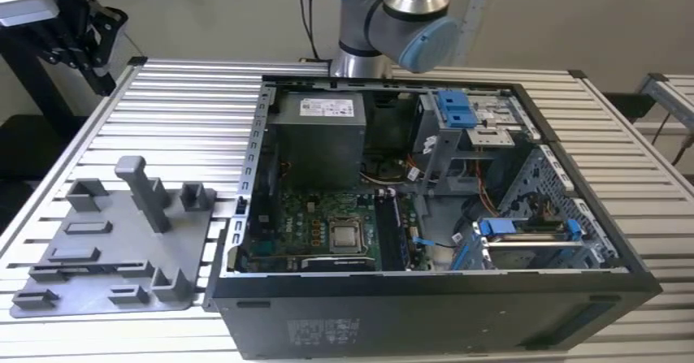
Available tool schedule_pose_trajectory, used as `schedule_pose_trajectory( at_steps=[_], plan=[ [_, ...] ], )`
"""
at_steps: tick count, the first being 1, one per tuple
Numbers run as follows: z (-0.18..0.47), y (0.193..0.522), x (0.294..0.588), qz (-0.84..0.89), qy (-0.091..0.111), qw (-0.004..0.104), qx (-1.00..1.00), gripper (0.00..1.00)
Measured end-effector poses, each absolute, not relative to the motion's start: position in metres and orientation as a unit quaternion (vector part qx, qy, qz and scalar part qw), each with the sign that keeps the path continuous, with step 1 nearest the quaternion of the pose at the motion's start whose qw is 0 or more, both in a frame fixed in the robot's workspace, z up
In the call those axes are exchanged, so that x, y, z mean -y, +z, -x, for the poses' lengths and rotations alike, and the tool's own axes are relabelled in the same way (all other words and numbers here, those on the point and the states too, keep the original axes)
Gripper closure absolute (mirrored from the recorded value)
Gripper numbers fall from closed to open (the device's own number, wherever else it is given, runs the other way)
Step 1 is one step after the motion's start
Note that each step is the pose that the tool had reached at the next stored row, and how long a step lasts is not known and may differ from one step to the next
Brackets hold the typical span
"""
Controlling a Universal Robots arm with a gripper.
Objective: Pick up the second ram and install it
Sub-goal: 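Reach for the second ram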
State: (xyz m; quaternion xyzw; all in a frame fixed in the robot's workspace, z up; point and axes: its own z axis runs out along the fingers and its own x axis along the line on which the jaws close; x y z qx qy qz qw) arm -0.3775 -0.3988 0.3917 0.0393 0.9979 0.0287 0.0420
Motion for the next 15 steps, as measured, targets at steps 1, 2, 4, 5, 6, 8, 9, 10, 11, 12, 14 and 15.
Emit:
schedule_pose_trajectory(
  at_steps=[1, 2, 4, 5, 6, 8, 9, 10, 11, 12, 14, 15],
  plan=[
    [0.378, 0.392, 0.399, -0.039, 0.029, 0.042, -0.998, 0.89],
    [0.379, 0.392, 0.399, -0.039, 0.029, 0.042, -0.998, 0.89],
    [0.382, 0.392, 0.399, -0.039, 0.029, 0.042, -0.998, 0.89],
    [0.384, 0.392, 0.399, -0.039, 0.029, 0.042, -0.998, 0.89],
    [0.389, 0.392, 0.399, -0.039, 0.029, 0.042, -0.998, 0.89],
    [0.398, 0.392, 0.399, -0.039, 0.029, 0.042, -0.998, 0.89],
    [0.402, 0.392, 0.399, -0.039, 0.029, 0.042, -0.998, 0.89],
    [0.407, 0.392, 0.399, -0.039, 0.029, 0.042, -0.998, 0.89],
    [0.411, 0.392, 0.399, -0.039, 0.029, 0.042, -0.998, 0.89],
    [0.415, 0.392, 0.399, -0.039, 0.029, 0.042, -0.998, 0.89],
    [0.422, 0.392, 0.399, -0.039, 0.029, 0.042, -0.998, 0.89],
    [0.424, 0.392, 0.399, -0.039, 0.029, 0.042, -0.998, 0.89]
  ],
)
